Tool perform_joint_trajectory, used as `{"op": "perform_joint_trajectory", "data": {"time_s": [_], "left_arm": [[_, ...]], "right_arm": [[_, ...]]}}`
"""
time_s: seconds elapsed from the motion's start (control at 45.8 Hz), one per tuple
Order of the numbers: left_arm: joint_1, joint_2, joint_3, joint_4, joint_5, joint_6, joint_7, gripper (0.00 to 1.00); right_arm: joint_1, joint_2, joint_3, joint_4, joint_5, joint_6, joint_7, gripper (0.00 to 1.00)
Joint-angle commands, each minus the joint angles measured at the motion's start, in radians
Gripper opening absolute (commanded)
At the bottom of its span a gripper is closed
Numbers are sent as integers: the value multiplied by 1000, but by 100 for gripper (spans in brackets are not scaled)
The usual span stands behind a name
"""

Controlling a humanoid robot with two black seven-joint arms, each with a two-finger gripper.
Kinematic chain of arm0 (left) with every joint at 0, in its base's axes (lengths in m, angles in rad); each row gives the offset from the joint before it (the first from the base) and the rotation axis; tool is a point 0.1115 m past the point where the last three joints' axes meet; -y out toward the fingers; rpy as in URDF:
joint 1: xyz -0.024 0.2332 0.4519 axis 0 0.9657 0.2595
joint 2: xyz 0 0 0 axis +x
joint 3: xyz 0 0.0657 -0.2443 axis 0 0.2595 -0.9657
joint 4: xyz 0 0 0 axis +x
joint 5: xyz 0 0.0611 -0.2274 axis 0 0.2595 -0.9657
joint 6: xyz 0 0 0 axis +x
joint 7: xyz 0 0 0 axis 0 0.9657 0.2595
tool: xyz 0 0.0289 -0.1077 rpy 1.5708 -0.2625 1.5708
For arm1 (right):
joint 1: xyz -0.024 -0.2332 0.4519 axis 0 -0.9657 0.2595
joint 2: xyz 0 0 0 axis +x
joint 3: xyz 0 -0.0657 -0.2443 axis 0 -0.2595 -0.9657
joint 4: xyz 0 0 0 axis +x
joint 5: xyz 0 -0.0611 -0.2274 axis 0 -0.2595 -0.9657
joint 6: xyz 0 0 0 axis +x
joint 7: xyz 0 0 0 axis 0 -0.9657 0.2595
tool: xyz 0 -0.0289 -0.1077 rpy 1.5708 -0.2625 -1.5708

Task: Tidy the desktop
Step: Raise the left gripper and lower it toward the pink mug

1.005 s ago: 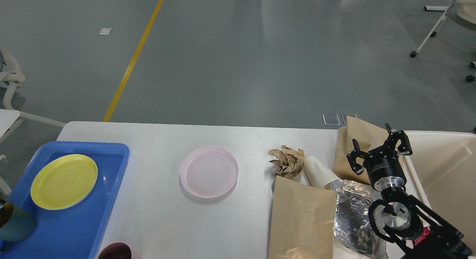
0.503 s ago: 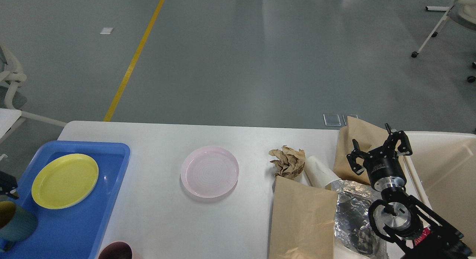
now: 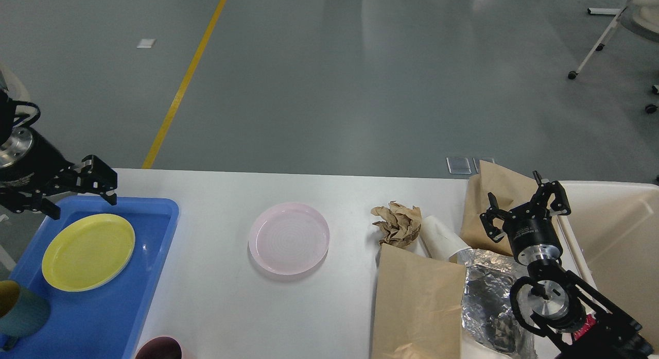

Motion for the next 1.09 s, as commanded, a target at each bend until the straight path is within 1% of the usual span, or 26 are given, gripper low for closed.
{"op": "perform_joint_trajectory", "data": {"time_s": [0.0, 0.153, 0.24, 0.328, 0.415, 0.546, 0.787, 0.874, 0.94, 1.027, 1.071], "left_arm": [[-169, -99, 16, -155, -18, 7, 9, 95], [-376, -191, 18, -326, -89, 10, 9, 95], [-498, -220, 6, -428, -103, 10, 9, 95], [-592, -242, -13, -531, -106, 9, 9, 95], [-654, -254, -25, -589, -138, 6, 8, 95], [-674, -291, -17, -593, -178, -51, 3, 95], [-638, -292, -11, -576, -178, -42, 6, 96], [-609, -294, 3, -574, -180, -36, -5, 96], [-597, -291, 3, -573, -183, -36, -5, 96], [-591, -279, 10, -567, -184, -37, 1, 96], [-569, -274, 15, -567, -184, -37, 5, 96]], "right_arm": [[0, 0, 1, 0, 0, 0, 0, 100], [0, 0, 1, 0, 0, 0, 0, 100], [0, 0, 1, 0, 0, 0, 0, 100], [0, 0, 1, 0, 0, 0, 0, 100], [0, 0, 1, 0, 0, 0, 0, 100], [0, 0, 1, 0, 0, 0, 0, 100], [0, 0, 1, 0, 0, 0, 0, 100], [0, 0, 0, 0, 0, 0, 0, 100], [0, 0, 0, 0, 0, 0, 0, 100], [0, 0, 0, 0, 0, 0, 0, 100], [0, 0, 0, 0, 0, 0, 0, 100]]}}
